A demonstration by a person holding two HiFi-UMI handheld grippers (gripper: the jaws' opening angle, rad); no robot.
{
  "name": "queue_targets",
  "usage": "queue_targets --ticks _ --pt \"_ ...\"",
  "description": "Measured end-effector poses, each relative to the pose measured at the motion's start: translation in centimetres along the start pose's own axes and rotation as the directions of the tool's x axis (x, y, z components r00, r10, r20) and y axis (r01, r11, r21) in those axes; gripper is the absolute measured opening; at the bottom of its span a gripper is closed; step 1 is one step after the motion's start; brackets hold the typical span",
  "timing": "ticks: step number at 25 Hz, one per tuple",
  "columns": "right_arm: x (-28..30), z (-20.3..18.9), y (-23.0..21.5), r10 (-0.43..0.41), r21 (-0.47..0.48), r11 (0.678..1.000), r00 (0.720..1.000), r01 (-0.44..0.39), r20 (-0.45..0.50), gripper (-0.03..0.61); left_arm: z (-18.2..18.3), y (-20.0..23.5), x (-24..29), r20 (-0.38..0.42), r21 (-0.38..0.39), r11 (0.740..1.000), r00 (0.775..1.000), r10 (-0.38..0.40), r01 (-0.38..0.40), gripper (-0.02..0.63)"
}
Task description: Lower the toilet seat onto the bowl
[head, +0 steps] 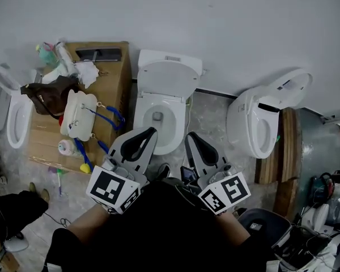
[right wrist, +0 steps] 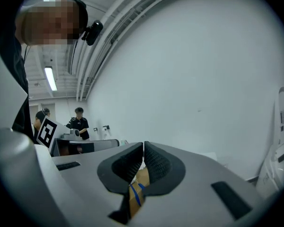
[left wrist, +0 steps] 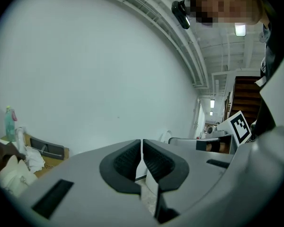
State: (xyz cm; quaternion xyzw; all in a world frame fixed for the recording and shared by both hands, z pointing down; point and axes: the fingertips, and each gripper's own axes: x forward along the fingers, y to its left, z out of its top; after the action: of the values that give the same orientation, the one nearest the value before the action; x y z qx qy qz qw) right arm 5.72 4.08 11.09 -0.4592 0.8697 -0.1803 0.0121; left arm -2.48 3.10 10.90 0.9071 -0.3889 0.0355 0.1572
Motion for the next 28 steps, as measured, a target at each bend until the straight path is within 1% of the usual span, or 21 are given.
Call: queue_targets --ticks 3,7,17,22,28 --pt "0.1 -0.2 0.4 -0.016 0.007 1.0 1.0 0.016 0.002 0.032 -0.1 0.5 -0.8 -0.004 -0.012 1.0 1.0 0.001 -0.001 0.028" --pt "0.5 -0.6 1.1 -0.014 0.014 1.0 1.0 0.014 -0.004 0.032 -0.1 0.8 -1.3 -0.004 -0.013 1.0 1.0 -0.009 0.009 0.028" --pt "1.3 -0.7 2.6 -0.006 -0.013 1.0 1.0 0.006 -0.015 0.032 0.5 1.8 -2.1 0.004 -0.005 1.0 1.0 -0.02 0.02 0.028" --pt "1.5 -0.7 2.4 -0.011 -0.013 1.0 1.0 0.011 -0.025 0.032 0.8 2.0 -1.9 0.007 -0.009 1.0 1.0 -0.02 0.02 0.028" --pt "2.0 -1.5 2.5 -0.02 -0.003 1.0 0.999 0.02 -0.047 0.032 0.2 2.7 -2.2 0.009 -0.02 1.0 1.0 -0.016 0.016 0.028"
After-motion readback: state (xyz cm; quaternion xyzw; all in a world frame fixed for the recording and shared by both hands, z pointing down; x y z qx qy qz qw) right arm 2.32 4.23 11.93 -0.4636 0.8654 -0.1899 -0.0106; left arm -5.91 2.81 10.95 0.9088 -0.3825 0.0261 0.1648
